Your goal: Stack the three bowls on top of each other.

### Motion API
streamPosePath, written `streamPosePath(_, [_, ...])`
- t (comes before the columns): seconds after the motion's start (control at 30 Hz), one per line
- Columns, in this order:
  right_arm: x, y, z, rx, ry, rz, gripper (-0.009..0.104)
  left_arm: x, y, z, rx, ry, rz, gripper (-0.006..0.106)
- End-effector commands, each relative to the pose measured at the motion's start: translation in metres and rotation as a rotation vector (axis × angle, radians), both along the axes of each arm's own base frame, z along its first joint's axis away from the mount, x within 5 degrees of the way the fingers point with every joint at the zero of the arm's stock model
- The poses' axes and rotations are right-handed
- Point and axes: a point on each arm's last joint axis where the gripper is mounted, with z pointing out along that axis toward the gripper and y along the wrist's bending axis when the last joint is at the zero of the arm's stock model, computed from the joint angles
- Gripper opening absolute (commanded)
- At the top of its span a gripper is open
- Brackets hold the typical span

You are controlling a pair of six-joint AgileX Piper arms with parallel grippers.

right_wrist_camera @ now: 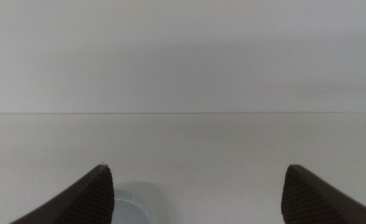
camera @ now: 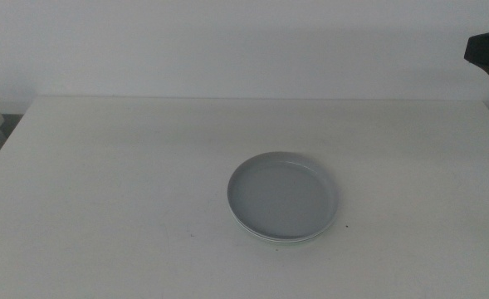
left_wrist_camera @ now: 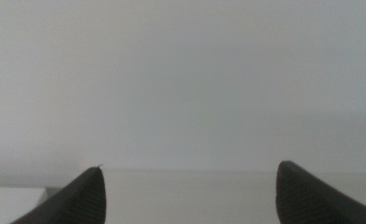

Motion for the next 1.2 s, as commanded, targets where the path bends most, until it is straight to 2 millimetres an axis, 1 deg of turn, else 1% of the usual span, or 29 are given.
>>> streamPosePath(0.0, [0.000,-0.002,-0.001,-0.005,-0.010,-0.010,0.093,-0.001,0.003,0.003,0.007,-0.038,0.024,0.094])
streamPosePath(0.2, [0.000,-0.002,-0.001,-0.005,-0.010,-0.010,0.093,-0.001,0.003,0.006,0.011,-0.079,0.024,0.094])
streamPosePath(0.43, [0.000,-0.002,-0.001,-0.005,-0.010,-0.010,0.093,-0.001,0.003,0.006,0.012,-0.082,0.024,0.094])
streamPosePath(0.5, [-0.001,-0.003,-0.005,-0.010,-0.008,-0.010,0.093,-0.001,0.003,0.006,0.012,-0.082,0.024,0.094])
streamPosePath(0.6, [-0.014,-0.005,-0.011,-0.010,-0.009,-0.010,0.093,0.000,0.003,0.003,0.013,-0.075,0.023,0.094])
streamPosePath(0.67, [-0.028,-0.010,-0.019,-0.050,-0.032,-0.012,0.093,0.002,0.002,-0.004,0.014,-0.063,0.023,0.094])
streamPosePath(0.7, [-0.037,-0.013,-0.021,-0.090,-0.064,-0.014,0.093,0.000,0.002,-0.011,0.014,-0.066,0.023,0.094])
streamPosePath(0.77, [-0.054,-0.020,-0.033,-0.181,-0.156,-0.014,0.093,-0.004,0.003,-0.024,0.013,-0.080,0.022,0.094])
streamPosePath(0.8, [-0.063,-0.023,-0.043,-0.205,-0.187,-0.015,0.093,-0.008,0.003,-0.033,0.012,-0.090,0.021,0.094])
streamPosePath(0.87, [-0.087,-0.030,-0.058,-0.215,-0.274,-0.041,0.093,-0.019,0.003,-0.051,0.010,-0.120,0.020,0.094])
streamPosePath(0.9, [-0.093,-0.032,-0.068,-0.216,-0.277,-0.053,0.093,-0.025,0.004,-0.064,0.010,-0.117,0.020,0.094])
streamPosePath(1.0, [-0.121,-0.041,-0.104,-0.220,-0.283,-0.107,0.093,-0.041,0.005,-0.099,0.011,-0.108,0.020,0.094])
streamPosePath(1.03, [-0.128,-0.042,-0.113,-0.220,-0.295,-0.120,0.093,-0.046,0.005,-0.114,0.011,-0.098,0.020,0.094])
streamPosePath(1.17, [-0.146,-0.045,-0.156,-0.223,-0.296,-0.143,0.093,-0.059,0.006,-0.152,0.010,-0.117,0.020,0.094])
